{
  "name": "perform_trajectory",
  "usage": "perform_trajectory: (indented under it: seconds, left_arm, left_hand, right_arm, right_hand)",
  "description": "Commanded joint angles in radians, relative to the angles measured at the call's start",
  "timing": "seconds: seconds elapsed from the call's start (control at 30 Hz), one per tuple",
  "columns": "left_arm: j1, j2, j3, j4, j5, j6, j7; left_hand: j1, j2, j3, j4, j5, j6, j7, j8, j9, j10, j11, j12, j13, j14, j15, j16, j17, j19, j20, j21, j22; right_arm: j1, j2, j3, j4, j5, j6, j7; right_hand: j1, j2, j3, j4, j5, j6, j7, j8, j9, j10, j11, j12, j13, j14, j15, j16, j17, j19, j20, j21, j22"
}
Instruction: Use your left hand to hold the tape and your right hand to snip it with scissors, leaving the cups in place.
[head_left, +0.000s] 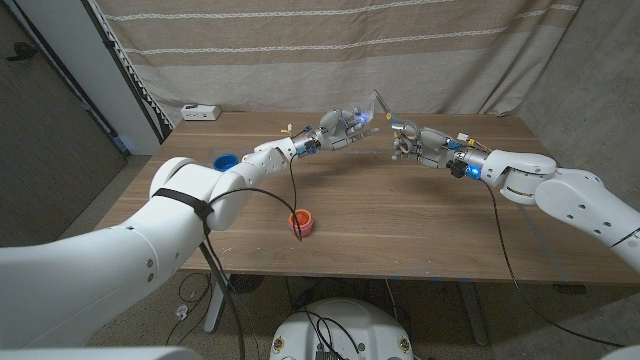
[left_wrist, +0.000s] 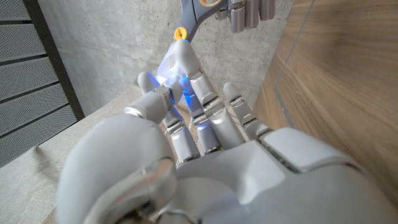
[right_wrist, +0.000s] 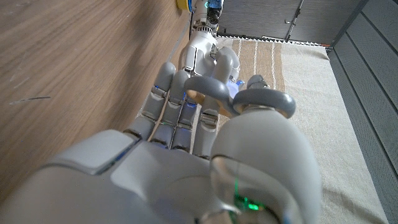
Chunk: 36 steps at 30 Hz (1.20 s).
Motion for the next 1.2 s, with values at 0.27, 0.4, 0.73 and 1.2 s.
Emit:
perform_trajectory:
  seconds: [0.27,0.4,0.73,1.2]
  left_arm:
    - [0.015,0.014,0.01,0.0,-0.028,0.007,-0.024]
    - [0.018,0.021,0.011,0.0,-0.031,0.008,-0.028]
    - [0.02,0.026,0.013,0.0,-0.04,0.006,-0.03]
    - [0.021,0.033,0.016,-0.001,-0.048,0.001,-0.042]
  left_hand:
    - [0.005,0.01,0.008,0.003,0.002,0.011,0.007,-0.004,0.002,0.081,-0.084,0.258,0.119,0.013,-0.001,-0.004,0.01,0.01,-0.081,0.0,0.004]
    - [0.005,0.01,0.008,0.003,0.002,0.012,0.006,-0.004,0.002,0.081,-0.083,0.258,0.119,0.012,-0.001,-0.005,0.011,0.01,-0.082,0.001,0.004]
    - [0.004,0.009,0.01,0.003,0.002,0.013,0.003,-0.005,0.004,0.081,-0.083,0.26,0.118,0.011,-0.001,-0.007,0.017,0.01,-0.081,0.001,0.005]
    - [0.002,0.009,0.013,0.003,0.002,0.016,0.005,-0.007,0.001,0.08,-0.083,0.261,0.116,0.012,0.0,-0.009,0.023,0.01,-0.08,0.001,0.004]
  right_arm:
    - [0.017,0.003,-0.008,0.01,0.0,-0.021,-0.018]
    - [0.015,0.006,-0.004,0.013,0.004,-0.021,-0.027]
    - [0.023,0.012,-0.006,0.022,0.01,-0.027,-0.026]
    - [0.016,0.009,0.002,0.016,0.007,-0.022,-0.034]
  right_hand:
    - [0.088,0.022,0.035,0.012,-0.014,0.01,0.001,0.012,-0.001,0.061,-0.062,0.393,0.007,0.01,-0.126,0.01,0.002,-0.008,-0.034,0.028,0.005]
    - [0.096,0.022,0.04,0.014,-0.018,0.007,0.005,0.012,-0.001,0.059,-0.063,0.394,0.01,0.009,-0.134,0.008,0.0,-0.011,-0.039,0.033,0.005]
    - [0.117,0.022,0.055,0.031,-0.035,0.004,0.009,0.018,-0.002,0.06,-0.067,0.398,0.018,0.013,-0.141,0.01,0.004,-0.016,-0.047,0.058,0.006]
    - [0.115,0.015,0.057,0.048,-0.055,0.003,0.006,0.024,-0.005,0.059,-0.072,0.397,0.022,0.013,-0.134,0.01,0.005,-0.022,-0.048,0.084,0.004]
